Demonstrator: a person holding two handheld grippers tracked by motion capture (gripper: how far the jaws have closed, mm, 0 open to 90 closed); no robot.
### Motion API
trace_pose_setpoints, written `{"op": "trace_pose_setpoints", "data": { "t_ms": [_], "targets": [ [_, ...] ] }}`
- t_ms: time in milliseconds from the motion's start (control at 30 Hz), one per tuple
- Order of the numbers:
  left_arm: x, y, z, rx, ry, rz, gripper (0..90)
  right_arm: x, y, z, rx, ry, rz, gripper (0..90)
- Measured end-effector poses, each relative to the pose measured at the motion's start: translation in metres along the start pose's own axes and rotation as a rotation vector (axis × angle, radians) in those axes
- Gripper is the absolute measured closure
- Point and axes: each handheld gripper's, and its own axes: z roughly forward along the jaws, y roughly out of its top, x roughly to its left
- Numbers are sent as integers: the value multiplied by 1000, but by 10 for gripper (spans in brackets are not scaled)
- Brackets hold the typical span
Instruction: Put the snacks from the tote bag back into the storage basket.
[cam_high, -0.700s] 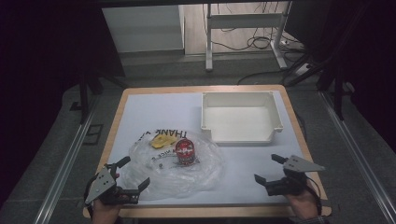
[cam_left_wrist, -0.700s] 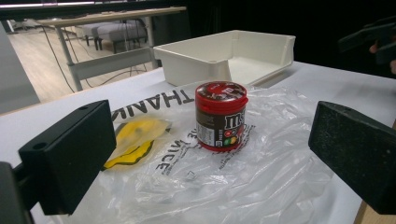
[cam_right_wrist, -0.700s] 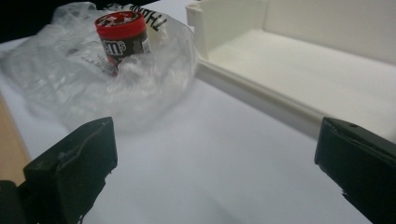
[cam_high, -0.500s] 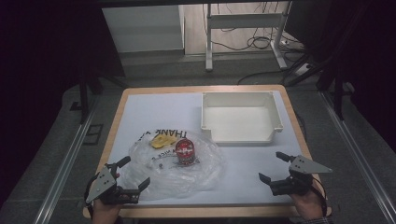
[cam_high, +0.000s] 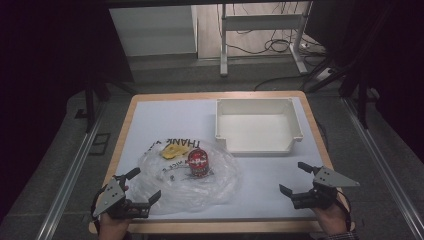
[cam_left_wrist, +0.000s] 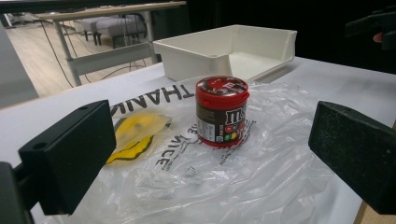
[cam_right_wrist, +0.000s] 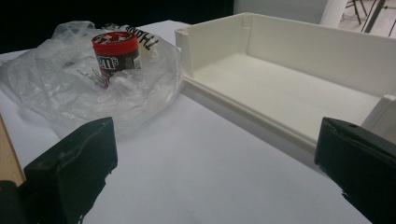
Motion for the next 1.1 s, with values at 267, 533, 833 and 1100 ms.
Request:
{"op": "trace_pose_setpoints", "data": {
  "t_ms": [267, 533, 833, 1100],
  "targets": [
    [0, 0, 0, 1, 0, 0, 7, 1, 1, -2, -21, 6, -7, 0],
    [0, 0, 0, -1, 0, -1, 7, 2, 2, -1, -10, 12, -6, 0],
    [0, 0, 0, -1, 0, 0, 7, 6, 3, 2, 11, 18, -20, 0],
    [-1, 0, 0, -1, 0, 2, 7, 13, 6, 6, 41, 23, -33, 0]
  ]
}}
